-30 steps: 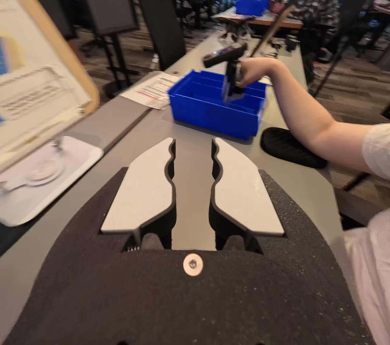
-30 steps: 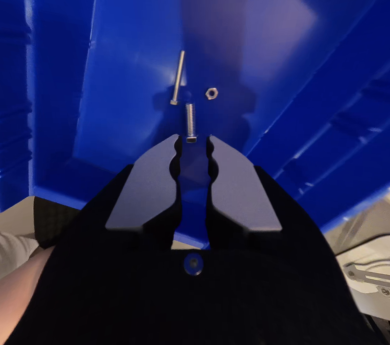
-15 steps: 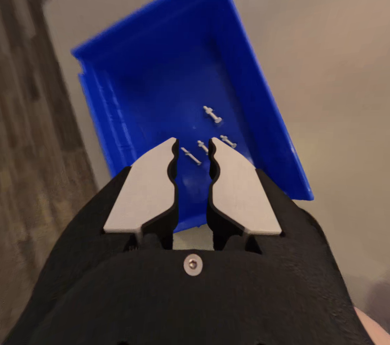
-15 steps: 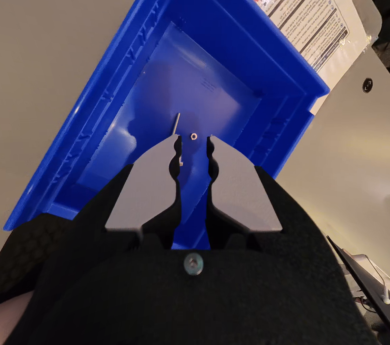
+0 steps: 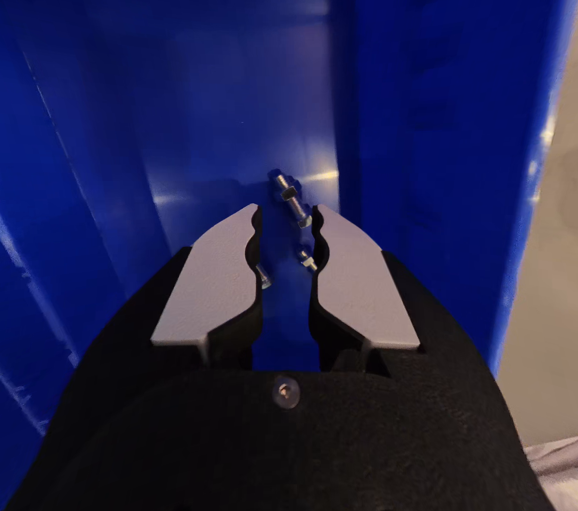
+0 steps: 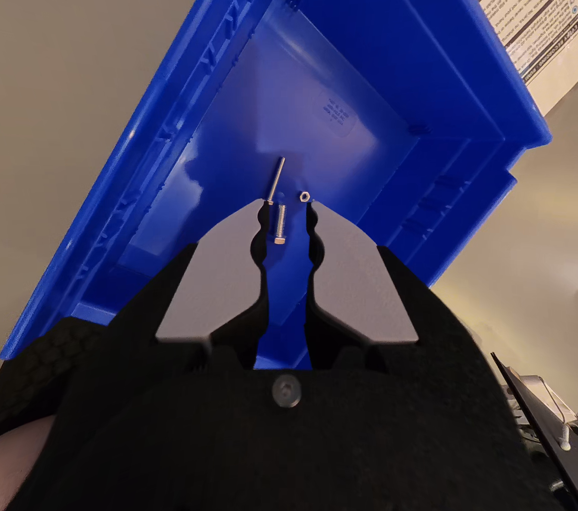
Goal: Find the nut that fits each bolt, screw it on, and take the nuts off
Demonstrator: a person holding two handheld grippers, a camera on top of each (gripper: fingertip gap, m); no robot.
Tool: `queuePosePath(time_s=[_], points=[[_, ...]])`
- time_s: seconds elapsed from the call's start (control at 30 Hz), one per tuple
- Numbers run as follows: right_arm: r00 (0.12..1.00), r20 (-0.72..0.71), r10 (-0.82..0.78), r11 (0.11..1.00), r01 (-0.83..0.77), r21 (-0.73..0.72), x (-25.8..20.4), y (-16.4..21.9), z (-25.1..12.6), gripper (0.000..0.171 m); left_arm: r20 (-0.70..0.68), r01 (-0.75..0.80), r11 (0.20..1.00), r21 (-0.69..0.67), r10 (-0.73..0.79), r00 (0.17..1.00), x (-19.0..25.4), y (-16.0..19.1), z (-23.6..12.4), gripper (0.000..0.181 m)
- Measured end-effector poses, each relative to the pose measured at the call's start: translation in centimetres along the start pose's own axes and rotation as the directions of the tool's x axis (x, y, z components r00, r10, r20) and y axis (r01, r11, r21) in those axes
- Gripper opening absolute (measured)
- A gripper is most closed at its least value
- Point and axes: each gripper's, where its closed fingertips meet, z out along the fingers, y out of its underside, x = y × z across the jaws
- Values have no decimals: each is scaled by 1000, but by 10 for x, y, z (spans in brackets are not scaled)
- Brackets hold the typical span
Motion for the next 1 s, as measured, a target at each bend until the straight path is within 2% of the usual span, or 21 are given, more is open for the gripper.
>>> queuePosePath(time_s=[0.23,0.37,0.47,0.57,0.67,0.73,0.77,0.87,0.93,1.0], points=[[1000,18,-12,1000,13,-20,-5,1,3,22,24,-3,996,-87,5,1000,1,8,20,27],[1000,17,-18,1000,18,-19,-5,1,2,21,48,-43,994,-101,48,998,-2,8,21,10],[999,13,-30,999,30,-12,-7,-1,0,20,53,-54,995,-82,59,997,-12,8,15,9],[999,-6,-34,999,34,6,-6,-6,-5,18,46,-17,999,35,15,999,-23,-2,-10,9],[999,-33,-37,998,39,55,-7,-16,-16,16,10,-27,962,273,25,1000,-17,-26,-57,9],[998,-53,-38,993,44,109,-11,-27,-26,14,-58,-78,876,476,120,991,14,-48,-98,9],[997,-67,-40,988,49,146,-13,-35,-33,14,-97,-122,804,582,218,971,39,-58,-120,9],[994,-78,-73,945,94,314,-32,-66,-61,14,-160,-201,523,828,564,810,138,-65,-180,9],[989,15,-146,844,116,523,-69,-100,-93,14,-179,-172,381,908,727,663,201,-53,-204,9],[960,118,-254,683,92,725,-115,-130,-134,14,-221,-119,333,935,814,537,252,-39,-210,9]])
